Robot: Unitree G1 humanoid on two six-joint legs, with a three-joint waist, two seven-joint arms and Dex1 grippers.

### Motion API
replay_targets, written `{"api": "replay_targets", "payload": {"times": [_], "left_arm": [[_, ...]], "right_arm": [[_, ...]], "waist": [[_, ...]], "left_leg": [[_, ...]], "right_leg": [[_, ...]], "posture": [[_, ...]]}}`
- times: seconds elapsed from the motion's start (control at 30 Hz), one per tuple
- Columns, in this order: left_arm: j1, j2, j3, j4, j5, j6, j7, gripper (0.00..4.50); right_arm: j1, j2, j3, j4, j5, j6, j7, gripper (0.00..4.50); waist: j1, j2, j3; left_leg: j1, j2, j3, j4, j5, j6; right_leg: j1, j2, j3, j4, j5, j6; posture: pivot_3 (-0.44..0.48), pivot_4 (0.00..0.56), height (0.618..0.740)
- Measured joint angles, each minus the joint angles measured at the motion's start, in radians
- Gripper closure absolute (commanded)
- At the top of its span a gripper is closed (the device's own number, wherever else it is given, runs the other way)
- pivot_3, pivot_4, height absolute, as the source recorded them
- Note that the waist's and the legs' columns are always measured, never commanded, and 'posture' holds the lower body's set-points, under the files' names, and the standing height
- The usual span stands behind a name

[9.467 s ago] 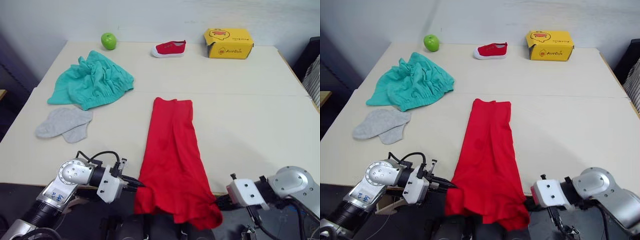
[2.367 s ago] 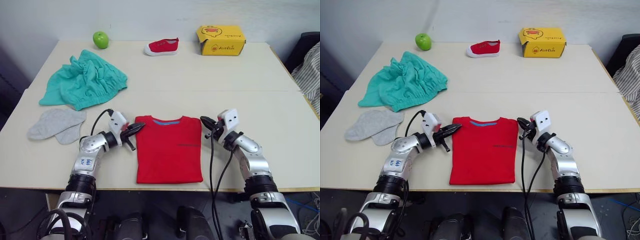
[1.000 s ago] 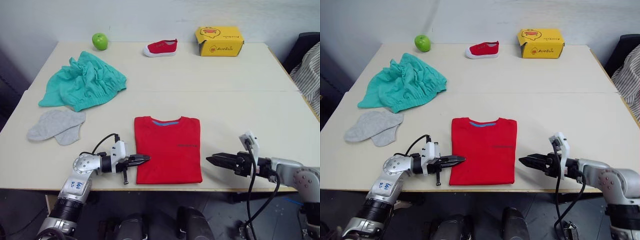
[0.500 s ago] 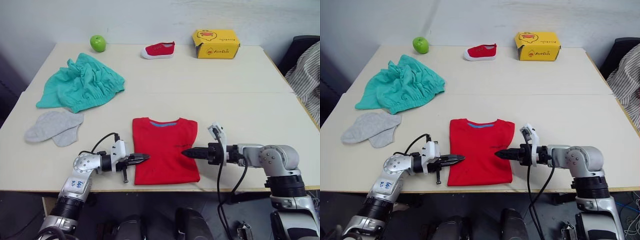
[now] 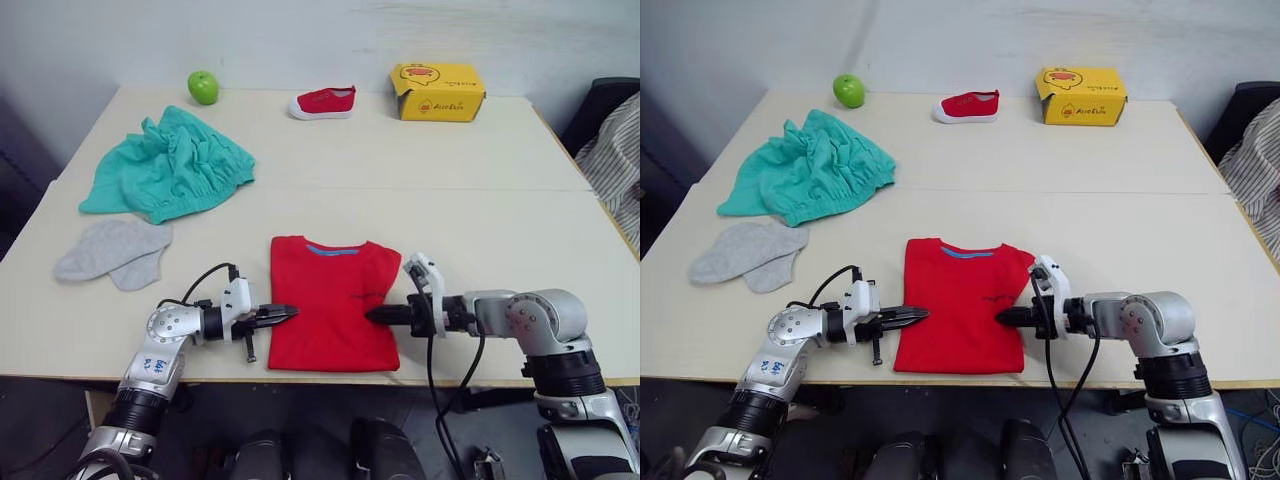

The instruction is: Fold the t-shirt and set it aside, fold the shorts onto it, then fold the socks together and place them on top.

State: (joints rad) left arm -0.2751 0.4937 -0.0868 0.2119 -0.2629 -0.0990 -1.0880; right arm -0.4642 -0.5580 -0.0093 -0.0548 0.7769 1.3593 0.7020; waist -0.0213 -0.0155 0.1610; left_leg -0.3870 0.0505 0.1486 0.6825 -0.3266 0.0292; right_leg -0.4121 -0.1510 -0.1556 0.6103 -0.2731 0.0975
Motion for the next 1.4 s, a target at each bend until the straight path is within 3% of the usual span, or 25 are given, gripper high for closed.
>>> {"api": "replay_targets", "payload": {"times": [0.13,0.37,0.5,0.67,0.77,1.07,1.17,1.4], "left_arm": [[0.026,0.047,0.052,-0.11,-0.107,0.155,-0.019,3.64],[0.118,0.134,0.17,-0.358,-0.289,0.344,-0.024,1.34],[0.163,0.176,0.228,-0.45,-0.356,0.43,-0.003,0.06],[0.17,0.181,0.246,-0.479,-0.377,0.466,0.02,0.02],[0.171,0.184,0.249,-0.48,-0.378,0.47,0.018,0.02],[0.197,0.223,0.295,-0.486,-0.381,0.474,0.002,0.02],[0.219,0.222,0.296,-0.514,-0.384,0.485,0.008,0.0],[0.22,0.215,0.292,-0.525,-0.4,0.524,0.034,0.0]], "right_arm": [[0.046,-0.073,-0.048,-0.024,0.031,0.058,0.011,4.5],[0.117,-0.247,-0.176,0.04,0.04,0.069,0.044,4.5],[0.139,-0.372,-0.231,0.194,-0.008,-0.019,0.086,4.5],[0.092,-0.477,-0.231,0.493,-0.134,-0.232,0.151,4.5],[-0.012,-0.518,-0.154,0.666,-0.249,-0.361,0.198,4.5],[-0.301,-0.499,0.004,1.062,-0.519,-0.687,0.283,4.5],[-0.344,-0.487,0.004,1.14,-0.571,-0.772,0.263,3.78],[-0.344,-0.51,0.016,1.155,-0.664,-0.887,0.333,1.31]], "waist": [[0.018,0.001,0.0],[0.023,0.007,0.004],[0.024,0.011,0.007],[0.019,0.013,0.008],[0.014,0.016,0.01],[-0.009,0.018,0.012],[-0.01,0.018,0.012],[-0.006,0.021,0.014]], "left_leg": [[-0.002,-0.001,-0.001,0.0,-0.001,0.001],[-0.004,-0.004,0.0,0.0,-0.004,0.006],[-0.004,-0.004,0.001,0.0,-0.003,0.006],[-0.003,-0.004,0.003,0.0,-0.002,0.005],[-0.003,-0.003,0.005,0.0,-0.001,0.004],[-0.003,-0.003,0.009,0.0,-0.001,0.003],[-0.003,-0.003,0.01,0.0,-0.001,0.003],[-0.002,-0.003,0.011,0.0,-0.001,0.003]], "right_leg": [[0.0,0.0,-0.001,0.0,0.0,0.0],[0.002,-0.002,0.0,-0.009,0.003,0.006],[0.002,-0.001,0.0,-0.01,0.004,0.008],[0.002,0.0,0.001,-0.013,0.005,0.008],[0.0,0.001,0.003,-0.012,0.005,0.008],[-0.002,0.002,0.006,-0.009,0.004,0.008],[-0.002,0.002,0.008,-0.008,0.004,0.008],[-0.003,0.002,0.01,-0.009,0.004,0.008]], "posture": [[0.0,0.15,0.74],[0.0,0.15,0.74],[0.0,0.15,0.74],[0.0,0.15,0.74],[0.0,0.15,0.74],[0.0,0.15,0.74],[0.0,0.15,0.74],[0.0,0.15,0.74]]}}
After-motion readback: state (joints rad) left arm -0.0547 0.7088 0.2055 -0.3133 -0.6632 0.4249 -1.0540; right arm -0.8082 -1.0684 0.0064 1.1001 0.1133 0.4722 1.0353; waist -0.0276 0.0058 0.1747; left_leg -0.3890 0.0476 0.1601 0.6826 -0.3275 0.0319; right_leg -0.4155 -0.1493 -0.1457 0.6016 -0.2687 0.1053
